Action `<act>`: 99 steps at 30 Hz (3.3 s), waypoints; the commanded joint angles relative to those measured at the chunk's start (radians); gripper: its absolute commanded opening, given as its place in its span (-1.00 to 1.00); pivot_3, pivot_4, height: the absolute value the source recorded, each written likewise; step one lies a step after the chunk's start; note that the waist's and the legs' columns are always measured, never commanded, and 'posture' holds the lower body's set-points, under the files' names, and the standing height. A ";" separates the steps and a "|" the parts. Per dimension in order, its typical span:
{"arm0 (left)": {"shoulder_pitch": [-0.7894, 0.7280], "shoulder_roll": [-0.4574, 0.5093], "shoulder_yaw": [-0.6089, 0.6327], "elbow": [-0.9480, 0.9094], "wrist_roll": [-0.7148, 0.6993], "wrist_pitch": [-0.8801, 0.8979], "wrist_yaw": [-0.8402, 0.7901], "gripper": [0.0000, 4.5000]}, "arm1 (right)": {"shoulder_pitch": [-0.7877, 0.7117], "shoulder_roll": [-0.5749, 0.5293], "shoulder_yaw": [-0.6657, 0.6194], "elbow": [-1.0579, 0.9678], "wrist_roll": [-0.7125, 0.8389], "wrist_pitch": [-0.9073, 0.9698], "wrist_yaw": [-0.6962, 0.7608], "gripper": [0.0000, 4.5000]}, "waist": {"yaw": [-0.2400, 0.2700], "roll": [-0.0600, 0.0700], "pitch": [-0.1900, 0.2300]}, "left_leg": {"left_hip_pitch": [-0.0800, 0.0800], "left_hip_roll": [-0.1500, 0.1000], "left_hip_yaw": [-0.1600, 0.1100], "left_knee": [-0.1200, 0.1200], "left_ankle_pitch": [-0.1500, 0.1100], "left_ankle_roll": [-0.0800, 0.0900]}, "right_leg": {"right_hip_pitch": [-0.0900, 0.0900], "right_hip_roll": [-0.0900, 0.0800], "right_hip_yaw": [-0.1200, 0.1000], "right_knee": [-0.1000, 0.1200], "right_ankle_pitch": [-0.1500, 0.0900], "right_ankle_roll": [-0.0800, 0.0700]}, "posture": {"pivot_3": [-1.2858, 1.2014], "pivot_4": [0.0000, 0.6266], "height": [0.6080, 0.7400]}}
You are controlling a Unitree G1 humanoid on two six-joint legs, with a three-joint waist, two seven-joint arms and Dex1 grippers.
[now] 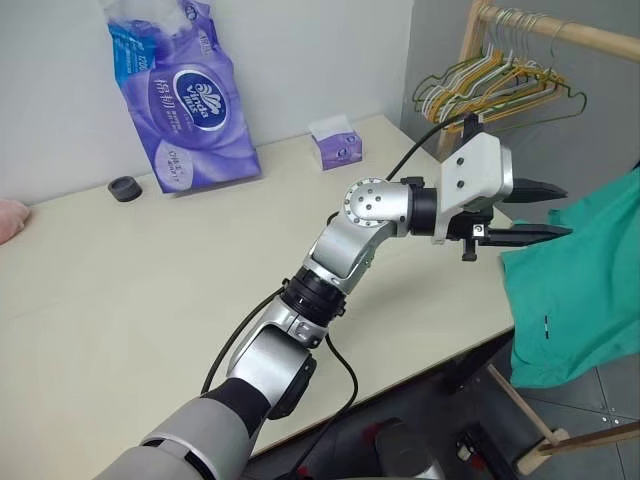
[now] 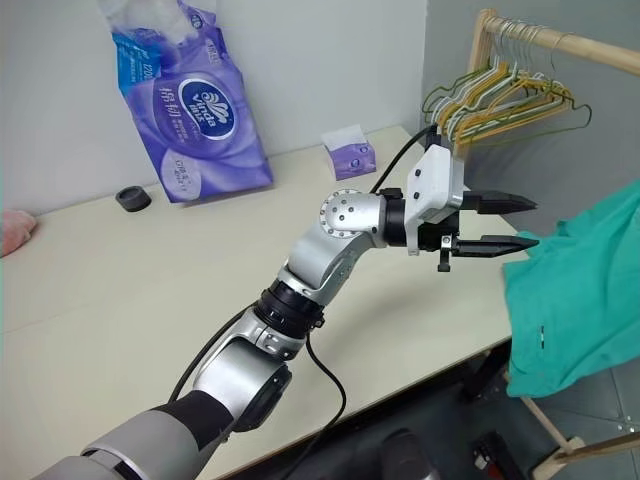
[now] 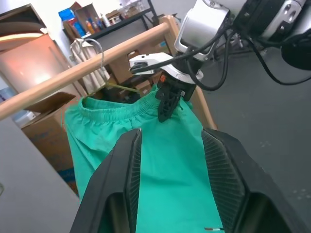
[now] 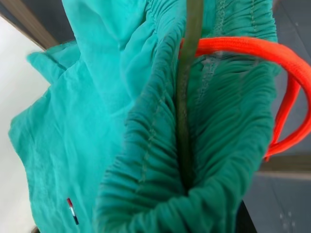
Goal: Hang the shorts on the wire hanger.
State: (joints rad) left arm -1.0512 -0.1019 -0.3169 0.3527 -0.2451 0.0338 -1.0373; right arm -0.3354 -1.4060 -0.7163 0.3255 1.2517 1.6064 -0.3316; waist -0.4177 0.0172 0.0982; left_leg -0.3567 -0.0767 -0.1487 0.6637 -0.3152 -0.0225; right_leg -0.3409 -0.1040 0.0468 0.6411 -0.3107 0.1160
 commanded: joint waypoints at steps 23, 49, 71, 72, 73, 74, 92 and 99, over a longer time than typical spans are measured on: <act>-0.083 -0.074 0.029 0.094 0.037 -0.108 0.075 -0.09 | -0.015 -0.008 -0.051 -0.159 -0.037 -0.032 0.021 -1.00 | -0.027 0.002 0.030 | -0.002 0.002 0.014 0.000 -0.001 0.002 | 0.001 -0.002 0.007 -0.010 0.001 0.010 | -0.42 -0.53 1.00; -0.199 -0.157 0.014 0.268 0.045 -0.198 0.062 -0.09 | -0.204 -0.018 0.162 0.101 -0.374 0.008 0.273 -1.00 | -0.030 0.004 0.037 | 0.001 0.002 0.030 0.001 -0.005 0.010 | -0.002 -0.004 0.025 -0.012 0.004 0.017 | -0.40 -0.51 1.00; -0.292 -0.250 0.018 0.349 -0.127 -0.160 -0.119 0.07 | -0.232 0.061 0.061 0.039 -0.378 0.008 0.166 -1.00 | -0.051 0.002 0.038 | 0.001 0.002 0.030 0.000 -0.006 0.010 | -0.002 -0.004 0.024 -0.012 0.004 0.017 | -0.42 -0.56 1.00; -0.282 -0.239 0.003 0.332 -0.129 -0.143 -0.151 0.14 | -0.235 0.061 0.060 0.037 -0.379 0.008 0.165 -1.00 | -0.051 0.002 0.038 | 0.001 0.002 0.030 0.000 -0.006 0.010 | -0.002 -0.004 0.024 -0.012 0.004 0.017 | -0.42 -0.56 1.00; -0.276 -0.232 -0.007 0.320 -0.129 -0.131 -0.171 0.25 | -0.237 0.061 0.060 0.037 -0.380 0.008 0.164 -1.00 | -0.052 0.002 0.038 | 0.001 0.002 0.030 0.000 -0.006 0.010 | -0.002 -0.004 0.024 -0.012 0.004 0.017 | -0.42 -0.56 1.00; -0.270 -0.228 -0.012 0.308 -0.133 -0.120 -0.182 0.39 | -0.237 0.061 0.059 0.035 -0.380 0.008 0.163 -0.87 | -0.052 0.002 0.038 | 0.001 0.002 0.030 0.000 -0.006 0.010 | -0.002 -0.004 0.024 -0.012 0.004 0.017 | -0.42 -0.56 1.00; -0.255 -0.221 -0.023 0.308 -0.095 -0.167 -0.131 1.00 | -0.342 0.179 -0.034 -0.201 -0.568 0.008 0.045 0.99 | -0.056 0.003 0.037 | 0.003 0.002 0.033 0.001 -0.006 0.011 | -0.001 -0.005 0.027 -0.012 0.005 0.017 | -0.42 -0.59 1.00; -0.248 -0.203 -0.019 0.316 -0.088 -0.171 -0.126 1.00 | -0.439 0.317 -0.006 -0.465 -0.738 -0.023 -0.010 0.99 | -0.060 0.004 0.037 | 0.007 0.002 0.033 0.001 -0.006 0.011 | -0.002 -0.005 0.028 -0.011 0.007 0.014 | -0.41 -0.62 1.00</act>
State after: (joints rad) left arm -1.2844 -0.1696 -0.3474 0.6795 -0.3312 -0.1202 -1.1692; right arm -0.7542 -1.0947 -0.7175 -0.0596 0.5616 1.6054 -0.3259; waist -0.4772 0.0210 0.1351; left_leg -0.3497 -0.0751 -0.1152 0.6644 -0.3209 -0.0119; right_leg -0.3423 -0.1087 0.0751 0.6299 -0.3040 0.1297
